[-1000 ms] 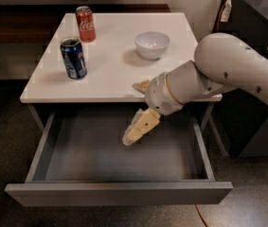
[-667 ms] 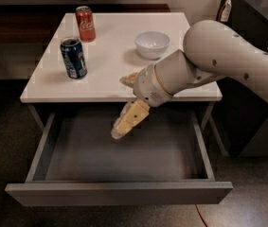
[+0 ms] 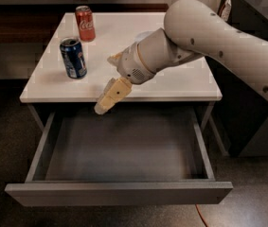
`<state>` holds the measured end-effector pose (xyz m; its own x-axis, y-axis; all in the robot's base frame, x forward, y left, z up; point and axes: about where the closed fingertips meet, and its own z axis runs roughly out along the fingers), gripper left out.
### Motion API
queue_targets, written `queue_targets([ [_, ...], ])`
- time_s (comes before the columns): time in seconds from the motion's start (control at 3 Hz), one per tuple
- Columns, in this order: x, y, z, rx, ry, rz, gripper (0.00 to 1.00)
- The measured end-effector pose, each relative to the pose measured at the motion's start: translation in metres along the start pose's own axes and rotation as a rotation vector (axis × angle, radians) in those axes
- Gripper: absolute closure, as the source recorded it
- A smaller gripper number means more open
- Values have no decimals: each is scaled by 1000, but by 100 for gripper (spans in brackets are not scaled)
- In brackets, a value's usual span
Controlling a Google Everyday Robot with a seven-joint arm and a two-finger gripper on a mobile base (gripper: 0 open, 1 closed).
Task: Place pepsi can into top drawer
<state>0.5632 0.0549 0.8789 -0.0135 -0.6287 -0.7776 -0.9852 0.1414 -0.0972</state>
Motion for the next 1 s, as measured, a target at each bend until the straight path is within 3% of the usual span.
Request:
queue_targets([
  [0.33,-23,-54,3,104,-59,21,0],
  [0.67,-36,-92,4,172,-108,37,0],
  [1.0,-53,-124,17,204,-154,48,0],
])
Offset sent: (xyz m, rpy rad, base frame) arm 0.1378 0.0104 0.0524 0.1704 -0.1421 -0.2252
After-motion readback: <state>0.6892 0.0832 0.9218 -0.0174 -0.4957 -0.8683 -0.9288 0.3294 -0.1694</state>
